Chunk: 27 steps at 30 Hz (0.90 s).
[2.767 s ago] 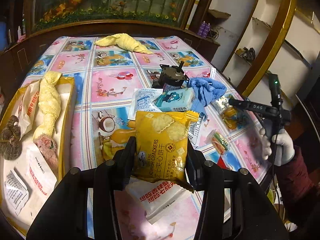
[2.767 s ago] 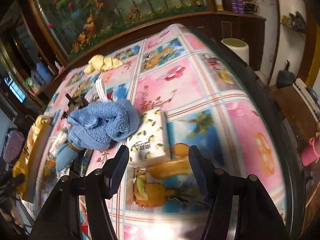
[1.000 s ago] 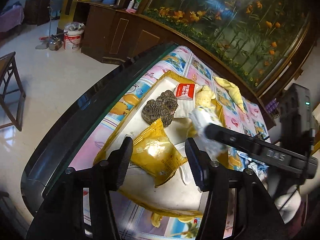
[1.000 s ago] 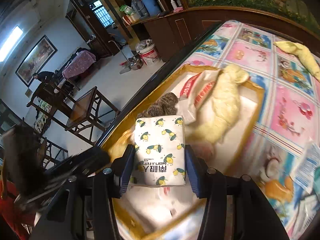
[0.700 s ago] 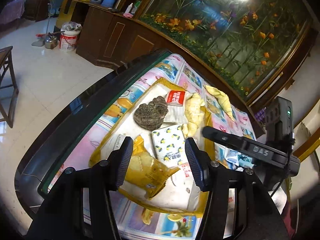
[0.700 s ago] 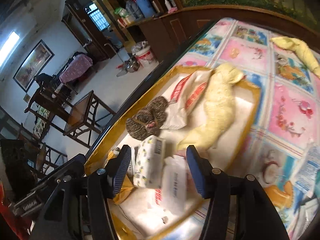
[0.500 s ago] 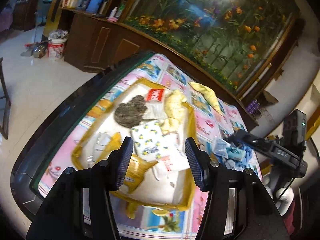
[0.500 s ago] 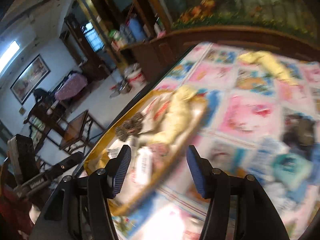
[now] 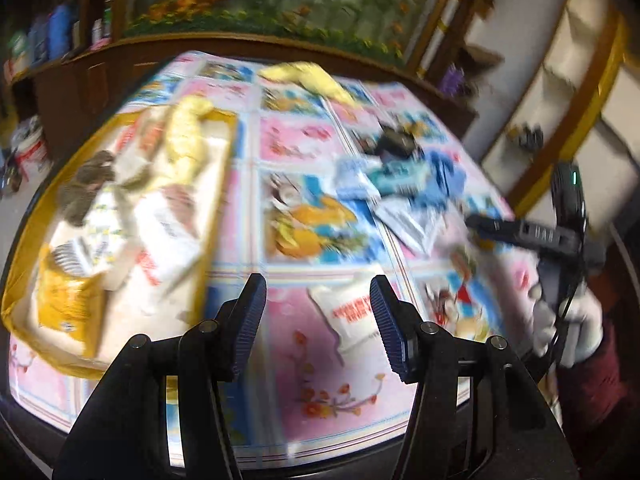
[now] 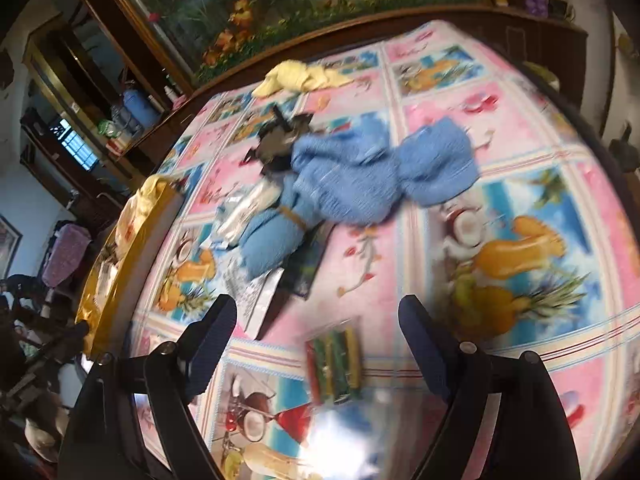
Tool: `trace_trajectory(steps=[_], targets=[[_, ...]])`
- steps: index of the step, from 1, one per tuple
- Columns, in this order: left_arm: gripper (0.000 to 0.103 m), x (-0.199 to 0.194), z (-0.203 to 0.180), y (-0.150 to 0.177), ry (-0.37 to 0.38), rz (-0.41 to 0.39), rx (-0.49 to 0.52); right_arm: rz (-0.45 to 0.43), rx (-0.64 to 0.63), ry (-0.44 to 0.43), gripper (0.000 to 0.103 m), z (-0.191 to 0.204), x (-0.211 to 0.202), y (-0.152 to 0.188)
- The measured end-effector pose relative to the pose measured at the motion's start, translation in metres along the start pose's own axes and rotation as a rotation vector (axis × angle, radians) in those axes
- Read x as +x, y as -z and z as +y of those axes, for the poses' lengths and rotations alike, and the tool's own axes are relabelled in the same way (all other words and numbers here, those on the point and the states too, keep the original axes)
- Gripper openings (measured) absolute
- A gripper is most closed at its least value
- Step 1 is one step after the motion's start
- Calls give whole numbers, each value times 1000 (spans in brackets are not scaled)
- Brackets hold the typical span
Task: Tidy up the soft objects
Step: 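Grasp the white desiccant packet with the left tool while the right tool grasps a paper receipt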
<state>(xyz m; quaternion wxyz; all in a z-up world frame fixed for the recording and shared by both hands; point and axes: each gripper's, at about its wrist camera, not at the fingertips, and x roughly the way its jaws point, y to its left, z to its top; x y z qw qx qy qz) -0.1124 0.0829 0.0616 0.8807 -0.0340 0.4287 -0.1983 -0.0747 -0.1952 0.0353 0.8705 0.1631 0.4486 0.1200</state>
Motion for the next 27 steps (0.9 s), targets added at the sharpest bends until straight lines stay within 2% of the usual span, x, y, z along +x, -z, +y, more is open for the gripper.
trace_trajectory(steps=[6, 9, 10, 12, 14, 17, 19, 21, 22, 23, 27], targets=[[54, 50, -34, 4, -89, 134, 184, 56, -33, -63, 83, 20, 28, -4], [54, 72, -37, 4, -89, 187, 196, 67, -33, -76, 83, 22, 32, -11], [59, 77, -39, 5, -92, 190, 199, 63, -37, -72, 83, 23, 33, -13], [61, 77, -45, 5, -57, 206, 208, 69, -34, -73, 83, 23, 38, -13], [61, 72, -50, 1, 6, 203, 197, 82, -32, -75, 83, 25, 45, -13], [61, 58, -49, -10, 13, 153, 172, 81, -60, -56, 83, 31, 53, -11], [61, 50, -36, -25, 52, 118, 104, 54, -71, -39, 81, 33, 54, -10], [61, 47, -23, -41, 71, 97, 33, 49, -72, -45, 57, 34, 55, -11], [61, 48, -19, -49, 74, 89, 7, 65, -67, -77, 39, 33, 57, -11], [62, 52, -15, -59, 80, 81, -11, 80, -63, -96, 27, 32, 59, -10], [62, 80, -14, -91, 32, 55, -5, 86, -97, -103, 23, 32, 51, -1]])
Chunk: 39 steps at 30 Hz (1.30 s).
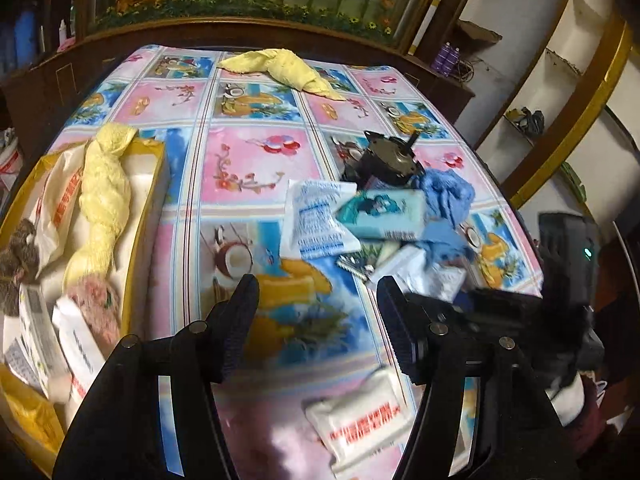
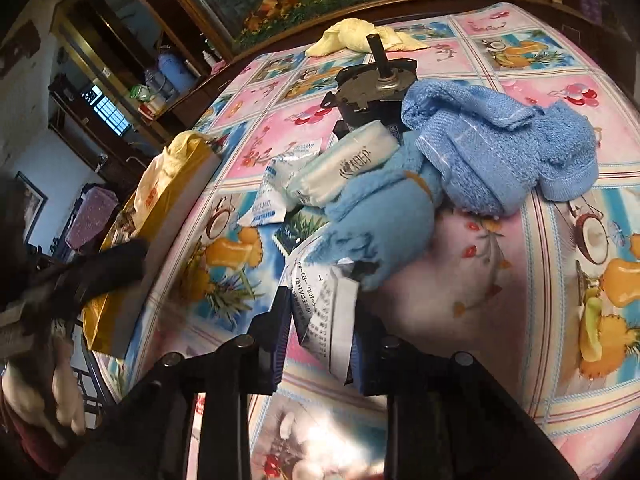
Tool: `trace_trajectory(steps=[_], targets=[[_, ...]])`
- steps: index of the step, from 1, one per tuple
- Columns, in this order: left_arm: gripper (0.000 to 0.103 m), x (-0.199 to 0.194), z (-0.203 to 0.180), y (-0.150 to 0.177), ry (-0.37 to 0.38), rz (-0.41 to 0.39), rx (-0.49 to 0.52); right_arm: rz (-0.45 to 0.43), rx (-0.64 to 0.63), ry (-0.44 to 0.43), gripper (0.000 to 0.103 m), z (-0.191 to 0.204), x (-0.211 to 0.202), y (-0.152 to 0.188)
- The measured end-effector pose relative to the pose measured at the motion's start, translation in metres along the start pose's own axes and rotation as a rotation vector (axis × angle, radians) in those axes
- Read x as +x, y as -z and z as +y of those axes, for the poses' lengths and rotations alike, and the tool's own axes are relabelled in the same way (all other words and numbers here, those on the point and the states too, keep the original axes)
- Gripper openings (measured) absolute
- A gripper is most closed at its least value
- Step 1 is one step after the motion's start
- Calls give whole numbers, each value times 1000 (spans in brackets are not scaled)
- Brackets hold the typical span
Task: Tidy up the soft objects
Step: 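Grasp the white desiccant packet with the left tool while the right tool grasps a paper receipt, then lower the desiccant packet and receipt into the foam box, open both tools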
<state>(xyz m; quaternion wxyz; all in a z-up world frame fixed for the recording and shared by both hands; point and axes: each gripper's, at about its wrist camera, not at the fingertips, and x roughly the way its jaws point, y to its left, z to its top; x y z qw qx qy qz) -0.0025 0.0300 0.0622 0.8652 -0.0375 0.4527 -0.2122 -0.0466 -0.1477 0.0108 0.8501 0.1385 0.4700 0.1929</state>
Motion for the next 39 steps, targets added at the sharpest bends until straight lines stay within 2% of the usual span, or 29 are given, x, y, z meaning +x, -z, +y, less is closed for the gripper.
trace_trajectory(steps=[4, 10, 12, 13, 15, 16, 17, 20, 27, 33, 36, 39], targets=[[62, 41, 3, -25, -12, 40, -10, -2, 10, 3, 22, -9, -11, 9], [61, 93, 0, -41, -18, 112, -7, 5, 40, -30, 22, -23, -18, 14], [64, 99, -7, -40, -61, 73, 46, 9, 40, -38, 22, -24, -17, 14], [65, 102, -7, -39, -58, 82, 48, 10, 39, -39, 24, -23, -18, 14], [57, 98, -6, -37, -34, 79, 44, 8, 38, -34, 25, -23, -17, 14], [40, 96, -5, -36, -24, 81, 45, 7, 40, -37, 25, -23, -16, 13], [33, 94, -4, -36, -18, 80, 46, 5, 41, -38, 25, -23, -16, 13], [28, 83, -3, -33, 0, 71, 36, -5, 45, -47, 22, -21, -16, 13], [26, 52, 8, -15, 83, 28, -48, -56, 33, -107, 20, -7, -36, 21], [26, -6, 25, 4, 179, -69, -138, -74, -6, -105, 20, 12, -48, 24], [27, -46, 39, 13, 186, -137, -168, -70, -41, -116, 20, 27, -49, 22], [27, -80, 64, 19, 143, -189, -201, -62, -82, -128, 20, 45, -46, 19]])
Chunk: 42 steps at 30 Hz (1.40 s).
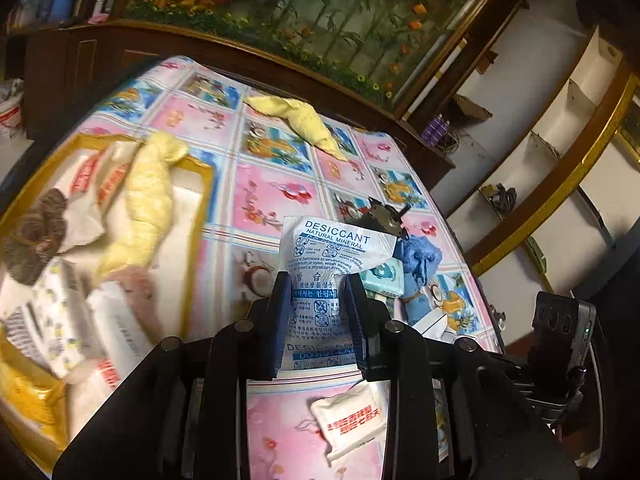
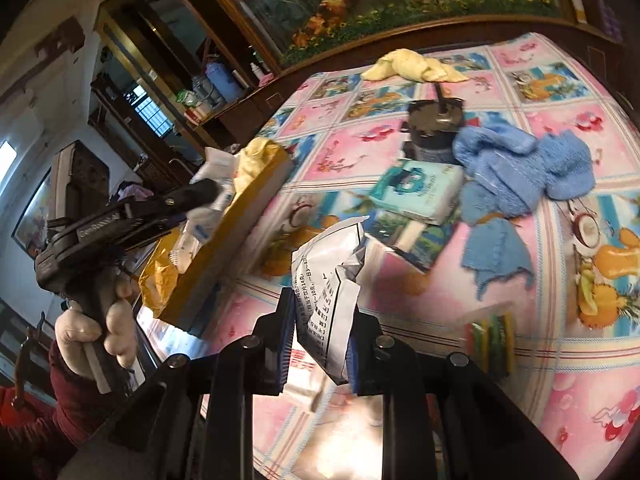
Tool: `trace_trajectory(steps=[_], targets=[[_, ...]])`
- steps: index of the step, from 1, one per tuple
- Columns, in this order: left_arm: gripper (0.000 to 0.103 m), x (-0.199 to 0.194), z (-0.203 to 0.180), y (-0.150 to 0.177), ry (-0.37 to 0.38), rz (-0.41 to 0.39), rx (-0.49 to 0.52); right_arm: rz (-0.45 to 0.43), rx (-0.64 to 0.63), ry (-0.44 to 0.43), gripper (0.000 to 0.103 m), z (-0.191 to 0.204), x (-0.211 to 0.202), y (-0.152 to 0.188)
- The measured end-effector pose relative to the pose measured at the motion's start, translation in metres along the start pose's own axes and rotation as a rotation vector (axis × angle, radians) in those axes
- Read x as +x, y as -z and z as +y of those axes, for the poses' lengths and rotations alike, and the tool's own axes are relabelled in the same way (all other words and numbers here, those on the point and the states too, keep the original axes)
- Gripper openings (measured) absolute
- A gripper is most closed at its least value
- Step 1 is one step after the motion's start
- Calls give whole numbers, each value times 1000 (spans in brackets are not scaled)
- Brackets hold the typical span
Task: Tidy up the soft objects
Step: 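Lower the desiccant packet and receipt into the foam box, open both tools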
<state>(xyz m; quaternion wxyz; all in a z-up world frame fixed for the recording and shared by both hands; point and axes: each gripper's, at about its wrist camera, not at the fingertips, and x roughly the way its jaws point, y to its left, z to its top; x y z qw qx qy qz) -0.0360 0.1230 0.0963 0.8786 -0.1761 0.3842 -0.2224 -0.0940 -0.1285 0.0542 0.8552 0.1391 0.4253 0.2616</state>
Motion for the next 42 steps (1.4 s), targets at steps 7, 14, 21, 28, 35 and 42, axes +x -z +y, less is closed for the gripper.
trace_trajectory(steps=[7, 14, 21, 28, 35, 42], targets=[[27, -38, 62, -25, -167, -59, -61, 32, -82, -49, 20, 44, 27, -20], [27, -17, 108, -58, -299, -51, -74, 83, -148, -92, 20, 93, 78, -47], [27, 26, 152, -87, -402, 3, -76, 131, -221, -79, 20, 135, 133, -76], [39, 44, 179, -87, -418, 29, -132, 202, -245, -50, 20, 150, 185, -86], [40, 26, 166, -84, -453, 3, -113, 220, -275, -31, 26, 158, 205, -84], [40, -10, 124, -68, -585, -106, -21, 155, -271, -58, 54, 162, 179, -86]])
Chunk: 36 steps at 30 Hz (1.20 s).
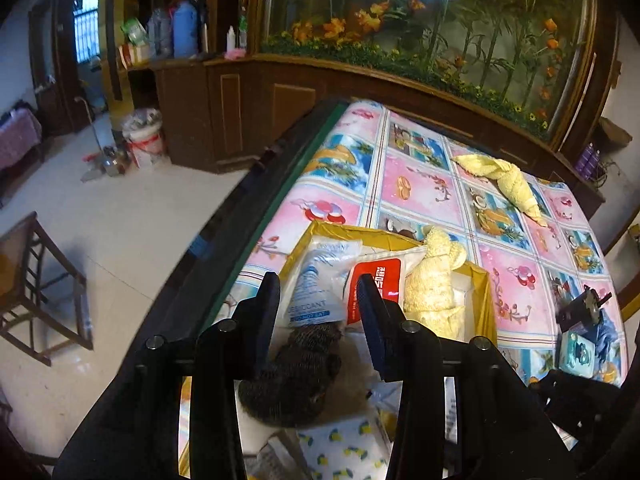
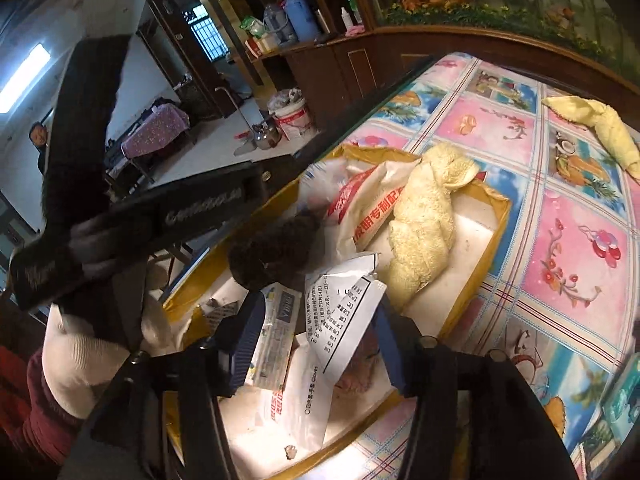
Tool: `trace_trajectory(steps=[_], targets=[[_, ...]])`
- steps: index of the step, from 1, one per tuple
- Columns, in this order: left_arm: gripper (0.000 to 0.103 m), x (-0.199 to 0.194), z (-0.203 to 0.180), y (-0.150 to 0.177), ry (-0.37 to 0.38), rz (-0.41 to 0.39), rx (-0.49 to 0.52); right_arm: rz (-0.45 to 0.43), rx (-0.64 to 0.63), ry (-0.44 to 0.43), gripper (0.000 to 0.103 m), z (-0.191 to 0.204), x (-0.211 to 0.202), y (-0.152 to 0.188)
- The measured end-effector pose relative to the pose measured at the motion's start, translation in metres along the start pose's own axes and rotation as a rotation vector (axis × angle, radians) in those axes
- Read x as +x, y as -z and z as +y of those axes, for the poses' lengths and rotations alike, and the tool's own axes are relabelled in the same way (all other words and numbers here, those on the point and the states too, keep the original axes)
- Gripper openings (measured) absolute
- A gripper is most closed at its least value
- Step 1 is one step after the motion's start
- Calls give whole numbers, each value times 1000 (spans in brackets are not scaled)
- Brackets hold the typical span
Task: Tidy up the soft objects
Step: 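Lower the desiccant packet and receipt into the foam box, open both tools, then grasp the blue towel with the right tool while the left tool grasps the teal cartoon pack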
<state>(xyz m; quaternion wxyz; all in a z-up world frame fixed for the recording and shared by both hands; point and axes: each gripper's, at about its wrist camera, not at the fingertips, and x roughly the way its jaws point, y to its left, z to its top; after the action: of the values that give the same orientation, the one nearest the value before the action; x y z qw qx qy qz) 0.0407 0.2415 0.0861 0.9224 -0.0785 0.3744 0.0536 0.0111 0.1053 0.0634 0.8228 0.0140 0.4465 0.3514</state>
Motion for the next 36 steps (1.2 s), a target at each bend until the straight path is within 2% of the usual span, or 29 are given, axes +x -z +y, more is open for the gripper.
trace_trajectory(steps=[4, 8, 12, 14, 21, 36], targets=[[59, -33, -9, 12, -66, -90, 7, -37, 11, 4, 54, -1, -19, 6], [59, -65, -19, 26, -132, -170, 15, -66, 19, 16, 54, -5, -37, 20], [59, -89, -29, 39, -170, -215, 27, -93, 40, 21, 54, -11, -54, 35], [63, -99, -36, 45, -188, -228, 39, -103, 57, 18, 54, -16, -60, 41], [65, -125, -58, 61, -233, -261, 82, -133, 116, 14, 55, -32, -82, 63], [65, -135, -97, 82, -209, -232, 160, -180, 215, 30, 55, -67, -115, 105]])
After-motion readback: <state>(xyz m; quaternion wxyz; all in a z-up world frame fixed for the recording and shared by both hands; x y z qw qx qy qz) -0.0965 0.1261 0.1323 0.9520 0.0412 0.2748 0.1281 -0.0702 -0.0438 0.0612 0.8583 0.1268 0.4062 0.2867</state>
